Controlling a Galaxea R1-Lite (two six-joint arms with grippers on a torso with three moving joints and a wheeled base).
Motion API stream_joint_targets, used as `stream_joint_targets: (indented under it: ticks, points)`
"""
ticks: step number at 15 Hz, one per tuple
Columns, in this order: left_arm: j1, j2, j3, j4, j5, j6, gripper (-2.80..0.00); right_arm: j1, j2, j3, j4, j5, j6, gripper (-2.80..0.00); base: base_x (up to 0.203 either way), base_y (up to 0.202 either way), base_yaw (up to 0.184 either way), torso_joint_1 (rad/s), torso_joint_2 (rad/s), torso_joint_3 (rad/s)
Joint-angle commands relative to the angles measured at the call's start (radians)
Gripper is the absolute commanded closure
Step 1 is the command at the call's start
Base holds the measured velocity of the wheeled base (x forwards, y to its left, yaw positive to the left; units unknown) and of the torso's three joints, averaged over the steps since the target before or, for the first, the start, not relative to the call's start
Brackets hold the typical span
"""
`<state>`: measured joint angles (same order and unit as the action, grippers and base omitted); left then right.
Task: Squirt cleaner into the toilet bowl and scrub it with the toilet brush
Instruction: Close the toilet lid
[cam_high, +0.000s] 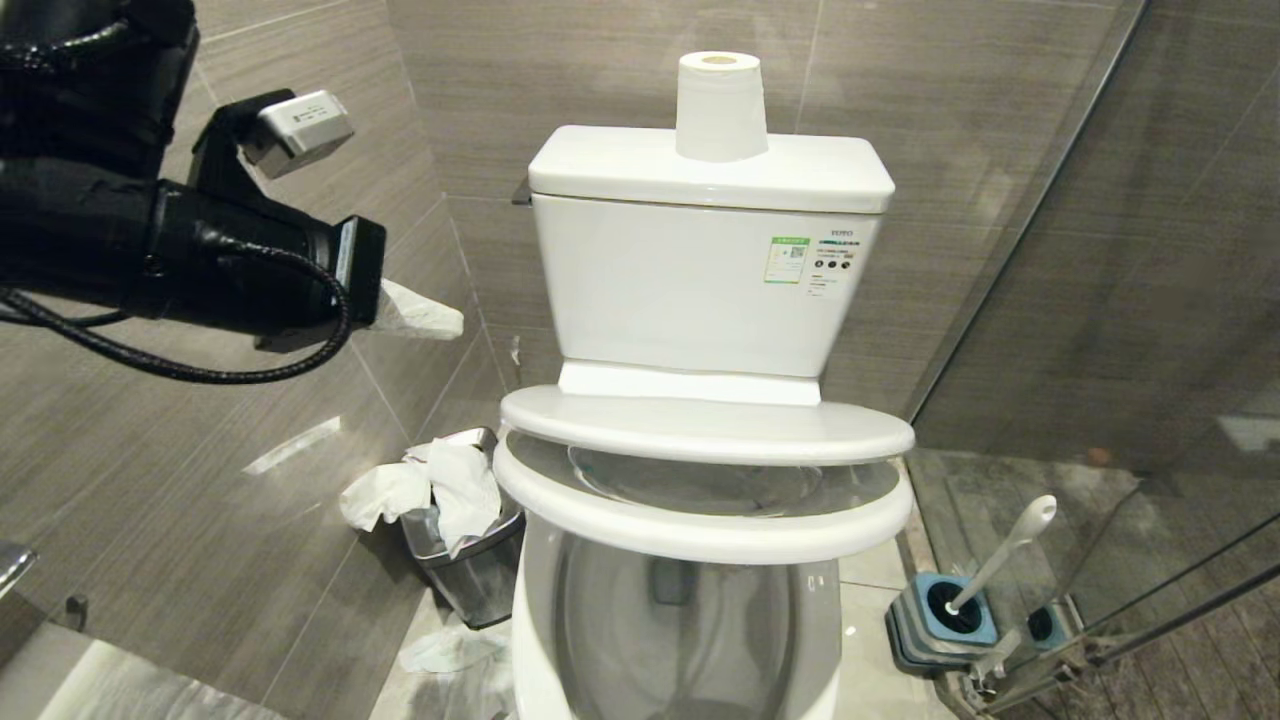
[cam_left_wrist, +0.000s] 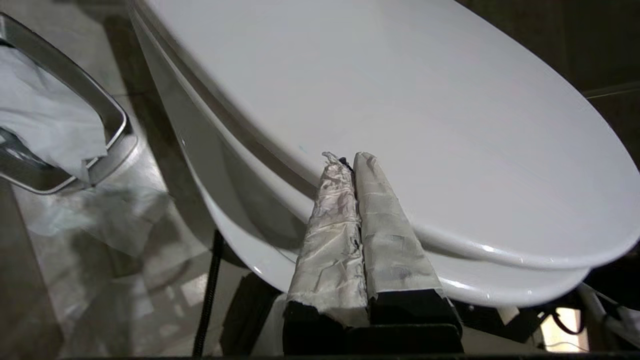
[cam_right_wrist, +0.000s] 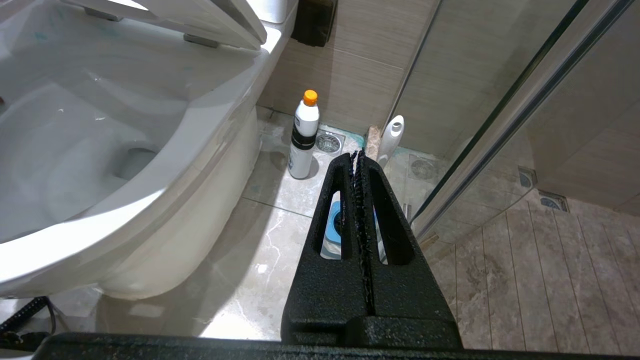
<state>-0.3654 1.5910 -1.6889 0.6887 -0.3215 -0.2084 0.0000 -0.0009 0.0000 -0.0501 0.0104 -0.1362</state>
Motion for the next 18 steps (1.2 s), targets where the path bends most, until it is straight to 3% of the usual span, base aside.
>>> stream_joint_targets:
  ticks: [1,4,13,16,18]
  points:
    - [-0.043,0.091,-0.07,0.004,0.019,0.006,0.0,0.0,0.001,0.0,-0.001,0.0,-0.002,0.0,0.0,0.0,0.0,0.0,0.0,0.0]
    - [-0.096,0.151,-0.086,0.009,0.026,0.011,0.0,0.0,0.001,0.0,-0.001,0.0,-0.002,0.0,0.0,0.0,0.0,0.0,0.0,0.0]
    - [-0.172,0.247,-0.075,0.214,0.028,-0.01,0.0,0.0,0.001,0.0,-0.001,0.0,-0.002,0.0,0.0,0.0,0.0,0.0,0.0,0.0]
    - [-0.189,0.283,-0.068,0.242,0.034,-0.14,0.0,0.0,0.001,0.0,-0.001,0.0,-0.002,0.0,0.0,0.0,0.0,0.0,0.0,0.0]
    - [-0.203,0.297,-0.043,0.242,0.035,-0.171,0.0,0.0,0.001,0.0,-0.001,0.0,-0.002,0.0,0.0,0.0,0.0,0.0,0.0,0.0]
